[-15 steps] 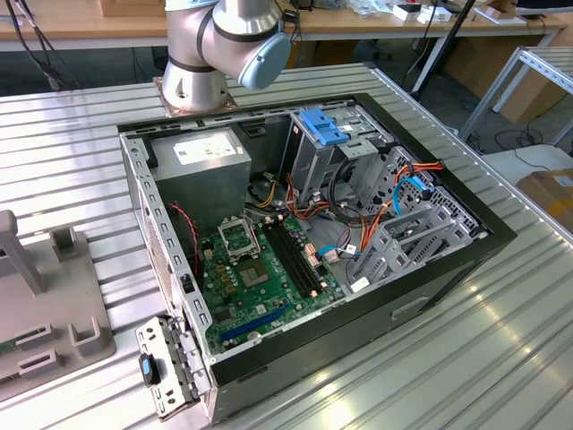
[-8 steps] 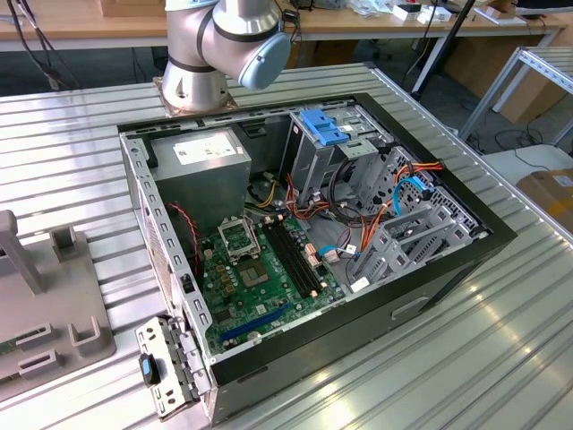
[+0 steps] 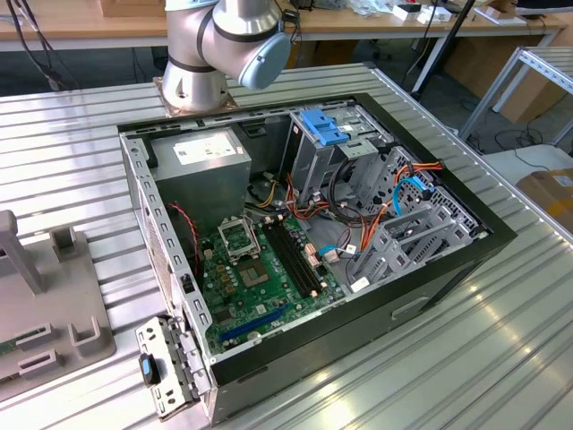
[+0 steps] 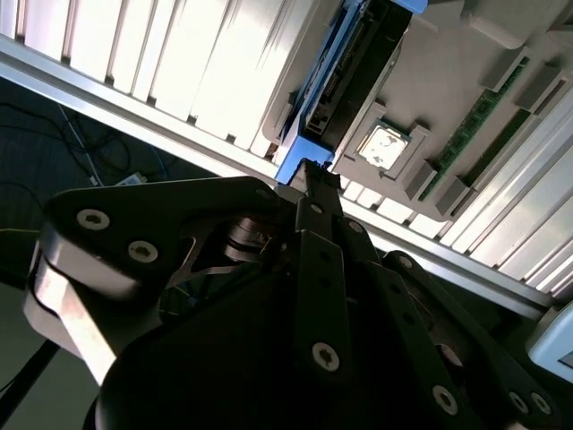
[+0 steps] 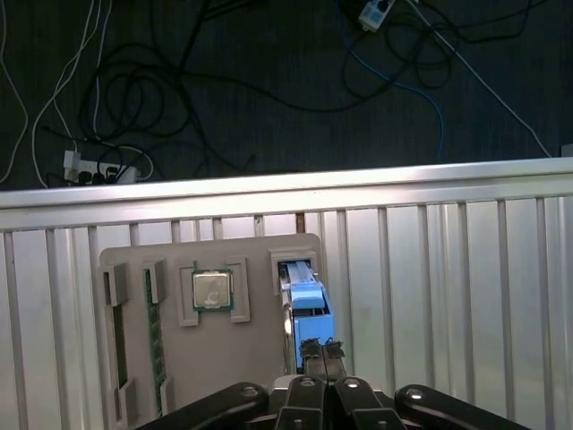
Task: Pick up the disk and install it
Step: 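Pick up the disk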
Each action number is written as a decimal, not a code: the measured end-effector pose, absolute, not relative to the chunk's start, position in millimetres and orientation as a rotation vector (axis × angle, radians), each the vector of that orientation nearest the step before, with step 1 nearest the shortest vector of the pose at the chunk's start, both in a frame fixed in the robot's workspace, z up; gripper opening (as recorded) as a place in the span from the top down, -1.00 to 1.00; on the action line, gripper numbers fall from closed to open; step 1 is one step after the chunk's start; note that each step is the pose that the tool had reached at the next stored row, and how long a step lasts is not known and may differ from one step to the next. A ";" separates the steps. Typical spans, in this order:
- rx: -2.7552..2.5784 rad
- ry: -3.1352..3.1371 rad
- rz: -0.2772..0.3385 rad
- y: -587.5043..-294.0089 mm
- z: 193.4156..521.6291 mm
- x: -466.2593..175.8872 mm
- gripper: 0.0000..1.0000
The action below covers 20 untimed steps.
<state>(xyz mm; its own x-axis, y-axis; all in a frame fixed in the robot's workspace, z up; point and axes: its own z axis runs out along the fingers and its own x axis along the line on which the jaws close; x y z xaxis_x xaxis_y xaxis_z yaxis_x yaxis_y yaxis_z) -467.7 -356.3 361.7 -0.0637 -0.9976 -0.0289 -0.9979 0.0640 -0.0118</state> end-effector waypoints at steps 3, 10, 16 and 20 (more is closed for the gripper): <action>-2.130 2.270 0.017 -356.3 361.4 -467.7 0.79; -2.130 2.270 0.017 -356.3 361.3 -467.7 0.79; -2.130 2.269 0.017 -356.3 361.2 -467.7 0.29; -2.130 2.269 0.017 -356.3 361.1 -467.7 -0.07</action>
<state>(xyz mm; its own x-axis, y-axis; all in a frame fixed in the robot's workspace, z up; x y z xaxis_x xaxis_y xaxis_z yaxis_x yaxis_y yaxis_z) -467.7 -356.3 361.1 -0.0629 -0.9976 -0.0286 -0.9979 0.0632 -0.0119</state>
